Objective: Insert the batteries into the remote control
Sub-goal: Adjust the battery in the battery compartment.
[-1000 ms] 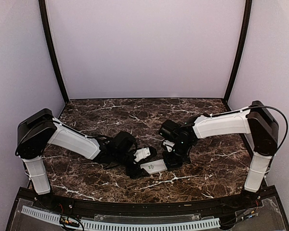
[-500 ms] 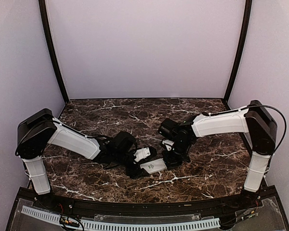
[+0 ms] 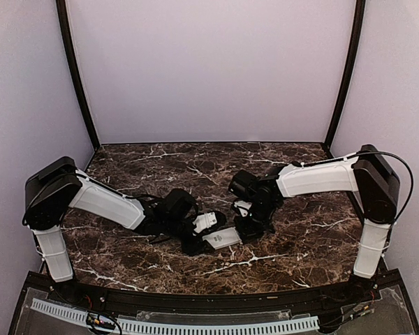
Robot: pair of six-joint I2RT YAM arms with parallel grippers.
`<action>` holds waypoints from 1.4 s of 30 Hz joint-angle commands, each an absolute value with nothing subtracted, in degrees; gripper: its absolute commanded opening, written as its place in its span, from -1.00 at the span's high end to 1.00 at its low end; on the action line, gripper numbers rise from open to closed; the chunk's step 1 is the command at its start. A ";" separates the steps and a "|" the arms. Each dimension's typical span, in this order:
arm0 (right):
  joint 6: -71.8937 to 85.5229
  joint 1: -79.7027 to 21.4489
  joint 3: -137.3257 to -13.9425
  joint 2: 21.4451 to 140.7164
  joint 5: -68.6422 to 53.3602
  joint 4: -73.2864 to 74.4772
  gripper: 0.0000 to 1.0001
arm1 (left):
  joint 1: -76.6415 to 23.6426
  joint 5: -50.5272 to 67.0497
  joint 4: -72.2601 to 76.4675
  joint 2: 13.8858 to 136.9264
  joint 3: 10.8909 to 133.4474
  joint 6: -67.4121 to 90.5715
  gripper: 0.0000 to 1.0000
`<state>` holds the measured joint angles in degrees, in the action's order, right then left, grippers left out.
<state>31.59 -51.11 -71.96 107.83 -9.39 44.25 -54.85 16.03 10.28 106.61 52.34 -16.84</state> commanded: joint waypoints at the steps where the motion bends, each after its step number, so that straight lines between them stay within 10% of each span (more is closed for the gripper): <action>1: 30.04 -50.45 -73.43 108.89 -6.75 40.96 1.00 | -54.58 17.48 5.63 107.77 52.20 -17.99 -0.16; 42: 29.04 -49.63 -69.13 100.46 -10.81 42.55 1.00 | -54.59 17.69 5.82 107.64 52.03 -17.70 -0.15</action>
